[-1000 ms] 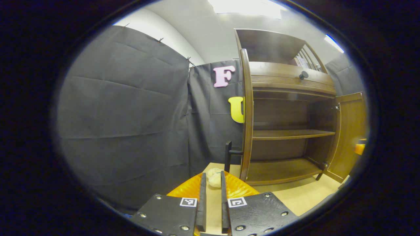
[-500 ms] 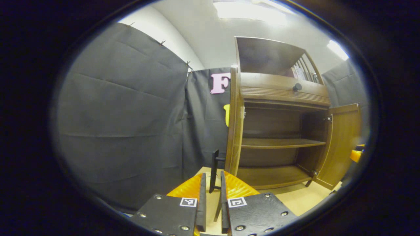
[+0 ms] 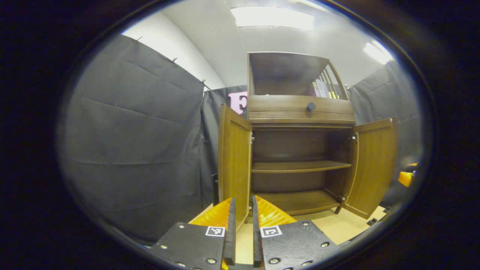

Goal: Open the right door of the double-door shoe cabinet with the right hand, and open the left door with the left hand.

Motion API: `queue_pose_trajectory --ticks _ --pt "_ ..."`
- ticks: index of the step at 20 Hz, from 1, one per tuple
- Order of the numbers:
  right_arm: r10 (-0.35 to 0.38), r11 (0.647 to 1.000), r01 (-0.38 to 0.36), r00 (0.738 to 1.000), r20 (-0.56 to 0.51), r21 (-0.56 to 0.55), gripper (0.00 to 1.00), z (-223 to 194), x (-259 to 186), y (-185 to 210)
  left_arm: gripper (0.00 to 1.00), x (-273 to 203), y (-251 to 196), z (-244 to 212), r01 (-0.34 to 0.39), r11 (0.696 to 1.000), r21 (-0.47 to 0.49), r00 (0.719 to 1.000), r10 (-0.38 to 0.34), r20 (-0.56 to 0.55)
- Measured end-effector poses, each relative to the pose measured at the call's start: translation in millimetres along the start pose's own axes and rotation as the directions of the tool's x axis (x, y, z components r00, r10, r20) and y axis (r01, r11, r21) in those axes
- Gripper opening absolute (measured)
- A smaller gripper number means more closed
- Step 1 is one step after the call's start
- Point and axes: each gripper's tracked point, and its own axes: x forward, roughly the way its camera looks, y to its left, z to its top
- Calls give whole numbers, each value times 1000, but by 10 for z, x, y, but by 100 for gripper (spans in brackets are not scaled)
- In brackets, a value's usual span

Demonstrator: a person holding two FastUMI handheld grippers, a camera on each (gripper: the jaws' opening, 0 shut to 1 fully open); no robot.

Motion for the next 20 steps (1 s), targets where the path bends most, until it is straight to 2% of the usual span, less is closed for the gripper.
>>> queue_pose_trajectory --ticks 1,2,6,8,10,12,15,16,17,18,20 --pt "-2 1000 2 1000 0 8 93 -8 -55 -37 24 -91 -79 21 8 1000 5 1000 -8 8" --pt "-9 1000 9 1000 1 16 95 -16 -112 -77 26 -167 -151 9 19 1000 8 1000 -19 6" --pt "-24 999 24 1000 5 43 93 -23 -270 -181 29 -368 -352 -15 43 999 32 999 -43 -2" --pt "-33 998 32 999 13 55 95 -4 -324 -222 52 -436 -445 -1 60 997 46 998 -60 -2" --pt "-36 997 35 999 13 66 93 -13 -361 -234 76 -482 -426 17 35 998 60 999 -36 9" --pt "-39 996 38 999 13 76 95 -18 -376 -245 100 -535 -456 -1 36 997 61 999 -36 9" --pt "-37 996 36 999 10 76 95 -22 -384 -230 100 -591 -464 -37 37 998 57 999 -37 -4" --pt "-36 996 35 999 10 77 95 -25 -389 -224 95 -593 -446 -40 32 998 58 999 -32 -8" --pt "-33 996 32 999 14 79 93 -12 -390 -218 95 -616 -436 -38 28 998 60 1000 -28 -7" --pt "-32 996 31 999 17 79 95 3 -390 -213 100 -624 -425 -34 24 998 63 1000 -24 -5" --pt "-34 997 32 999 21 76 95 15 -388 -221 100 -641 -398 3 13 998 69 1000 -13 1"
